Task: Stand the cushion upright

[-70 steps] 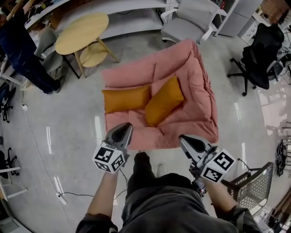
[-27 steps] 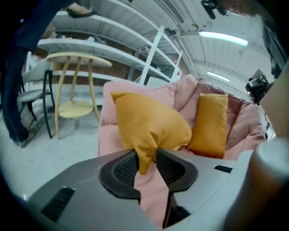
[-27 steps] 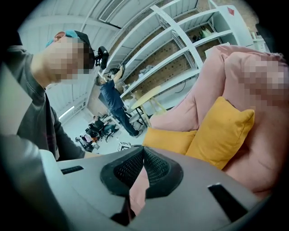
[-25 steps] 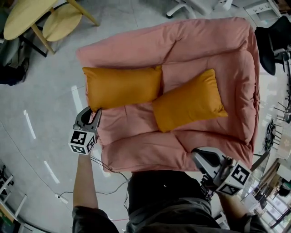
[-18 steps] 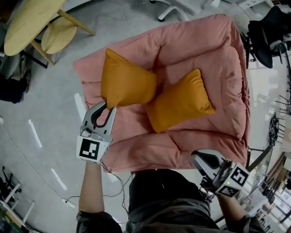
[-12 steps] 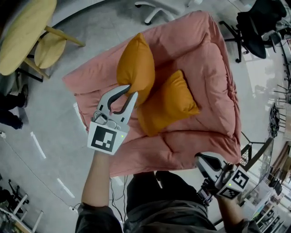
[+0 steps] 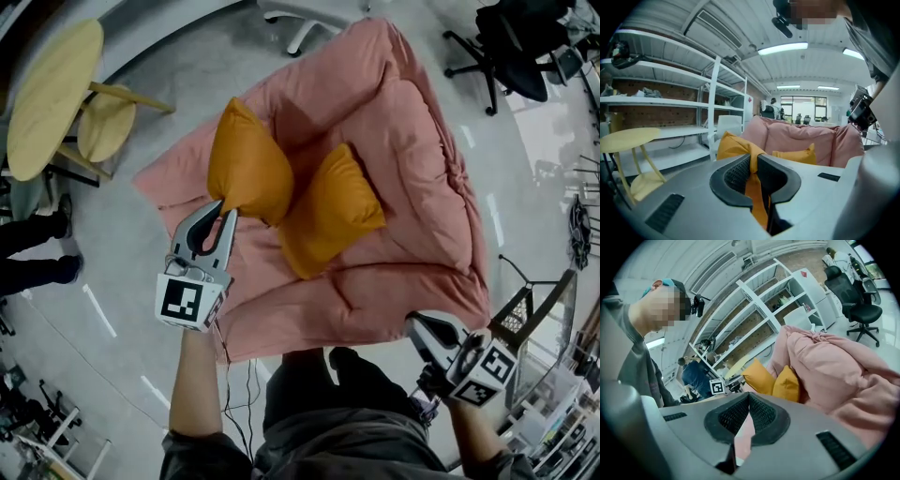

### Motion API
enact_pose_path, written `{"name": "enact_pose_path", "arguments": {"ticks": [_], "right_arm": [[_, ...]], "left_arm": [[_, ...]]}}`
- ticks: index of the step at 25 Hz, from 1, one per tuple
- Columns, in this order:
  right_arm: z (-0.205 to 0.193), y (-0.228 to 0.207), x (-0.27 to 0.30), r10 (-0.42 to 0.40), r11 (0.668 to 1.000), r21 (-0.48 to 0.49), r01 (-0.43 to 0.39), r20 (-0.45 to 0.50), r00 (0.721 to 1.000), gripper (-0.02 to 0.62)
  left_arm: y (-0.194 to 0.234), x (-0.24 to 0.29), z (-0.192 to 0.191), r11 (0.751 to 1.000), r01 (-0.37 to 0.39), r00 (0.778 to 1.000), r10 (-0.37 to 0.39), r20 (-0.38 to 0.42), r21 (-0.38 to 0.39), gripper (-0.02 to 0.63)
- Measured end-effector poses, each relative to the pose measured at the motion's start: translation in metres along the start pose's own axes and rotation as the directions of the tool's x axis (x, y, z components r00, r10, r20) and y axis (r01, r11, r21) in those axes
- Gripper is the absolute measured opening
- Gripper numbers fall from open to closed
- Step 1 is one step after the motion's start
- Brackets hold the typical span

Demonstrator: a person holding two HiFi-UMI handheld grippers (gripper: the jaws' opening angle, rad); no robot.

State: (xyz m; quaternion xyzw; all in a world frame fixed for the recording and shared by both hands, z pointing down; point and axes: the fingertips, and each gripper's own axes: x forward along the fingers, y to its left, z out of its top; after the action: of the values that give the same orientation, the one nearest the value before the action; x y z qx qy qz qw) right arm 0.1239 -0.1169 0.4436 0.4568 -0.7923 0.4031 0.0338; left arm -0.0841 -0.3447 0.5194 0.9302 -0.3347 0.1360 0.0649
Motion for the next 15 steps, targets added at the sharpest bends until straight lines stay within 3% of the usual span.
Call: {"name": "enact_pose_path", "arguments": {"ticks": [5, 8, 12, 15], "right_arm": [[0.001, 0.005, 0.003, 0.038, 0.999, -0.009, -0.038, -0.008, 0.999, 0.009], [0.002, 0.007, 0.006, 0.048, 0.999, -0.016, -0.049, -0.015, 0.999, 0.009], [0.001, 0.006, 0.009, 0.040, 0.999, -0.009, -0.040, -0.026, 0.999, 0.009], [0.000, -0.001, 0.008, 0.011, 1.000, 0.003, -0.011, -0.026, 1.000, 0.009]], "left_arm": [[0.041, -0.037, 0.001, 0.992, -0.124, 0.992, 0.125, -0.023, 0.028, 0.043], [0.042, -0.034, 0.006, 0.988, -0.138, 0.989, 0.141, -0.039, 0.073, 0.043], [-0.006, 0.025, -0.006, 0.996, -0.006, 0.999, 0.010, -0.039, 0.093, 0.043], [-0.054, 0.094, -0.022, 0.991, 0.102, 0.994, -0.097, -0.055, 0.090, 0.043]]}}
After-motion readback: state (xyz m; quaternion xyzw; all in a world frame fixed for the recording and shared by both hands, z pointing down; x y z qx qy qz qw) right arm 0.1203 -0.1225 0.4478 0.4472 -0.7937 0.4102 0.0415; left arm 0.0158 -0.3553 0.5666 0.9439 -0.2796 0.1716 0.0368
